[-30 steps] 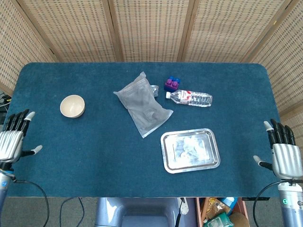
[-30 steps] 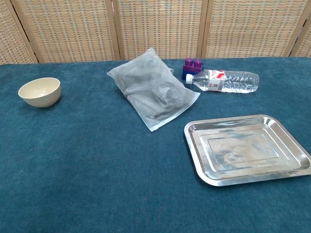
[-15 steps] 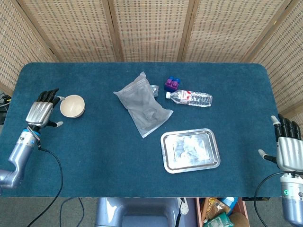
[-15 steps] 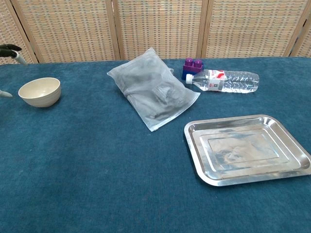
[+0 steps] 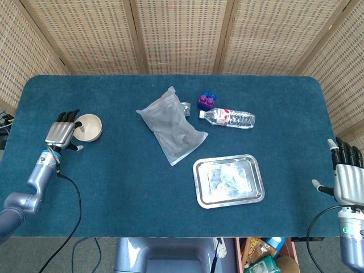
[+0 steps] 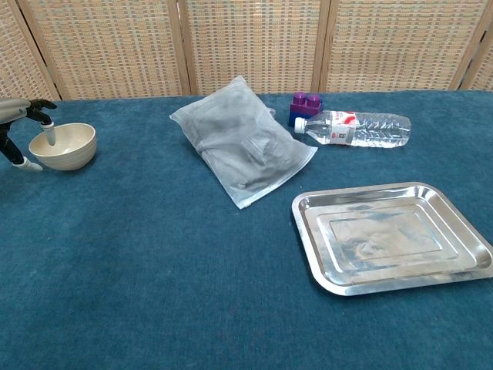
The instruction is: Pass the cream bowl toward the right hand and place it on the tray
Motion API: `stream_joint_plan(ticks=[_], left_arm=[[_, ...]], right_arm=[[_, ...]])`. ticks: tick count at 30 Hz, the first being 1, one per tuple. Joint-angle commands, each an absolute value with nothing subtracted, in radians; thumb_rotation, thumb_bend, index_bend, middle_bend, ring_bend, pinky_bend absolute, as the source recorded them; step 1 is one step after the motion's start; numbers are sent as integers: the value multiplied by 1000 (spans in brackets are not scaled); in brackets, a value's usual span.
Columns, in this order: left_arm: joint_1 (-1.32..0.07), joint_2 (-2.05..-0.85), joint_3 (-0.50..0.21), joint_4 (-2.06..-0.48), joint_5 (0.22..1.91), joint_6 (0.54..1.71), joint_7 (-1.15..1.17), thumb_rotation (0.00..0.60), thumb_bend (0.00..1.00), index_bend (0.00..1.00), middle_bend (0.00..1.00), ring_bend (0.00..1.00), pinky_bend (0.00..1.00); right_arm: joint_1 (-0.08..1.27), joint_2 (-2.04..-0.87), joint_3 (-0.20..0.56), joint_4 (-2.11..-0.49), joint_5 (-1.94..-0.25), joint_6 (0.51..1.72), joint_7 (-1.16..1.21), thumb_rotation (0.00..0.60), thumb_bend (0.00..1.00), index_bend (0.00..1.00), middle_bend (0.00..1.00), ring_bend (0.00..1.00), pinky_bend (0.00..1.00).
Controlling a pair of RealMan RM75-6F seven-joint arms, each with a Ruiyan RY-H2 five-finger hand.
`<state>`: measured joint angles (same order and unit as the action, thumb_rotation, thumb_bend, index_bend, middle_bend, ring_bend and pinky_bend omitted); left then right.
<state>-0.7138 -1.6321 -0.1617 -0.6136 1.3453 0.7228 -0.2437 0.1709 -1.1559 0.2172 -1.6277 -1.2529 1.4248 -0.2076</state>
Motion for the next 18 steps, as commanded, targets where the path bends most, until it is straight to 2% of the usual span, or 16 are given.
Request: stream_joint_plan(ticks=[1, 11, 18], left_arm=[[-729, -1659, -156, -575, 1340, 698, -249, 600, 241, 496, 0, 0, 0], [-741, -1693, -151, -502, 1333, 674, -256, 600, 371, 591, 0, 0, 0], [-717, -1651, -141, -575, 1362, 776, -265, 600, 384, 628, 0, 0, 0]], right_arm=[[172, -1157, 218, -1626, -1250, 1423, -207, 600, 0, 0, 0, 0, 0], [182, -1159, 217, -1618, -1238, 1406, -204, 600, 0, 0, 0, 0, 0], [181, -1156, 213, -1623, -1245, 1410, -197, 600, 0, 0, 0, 0, 0]])
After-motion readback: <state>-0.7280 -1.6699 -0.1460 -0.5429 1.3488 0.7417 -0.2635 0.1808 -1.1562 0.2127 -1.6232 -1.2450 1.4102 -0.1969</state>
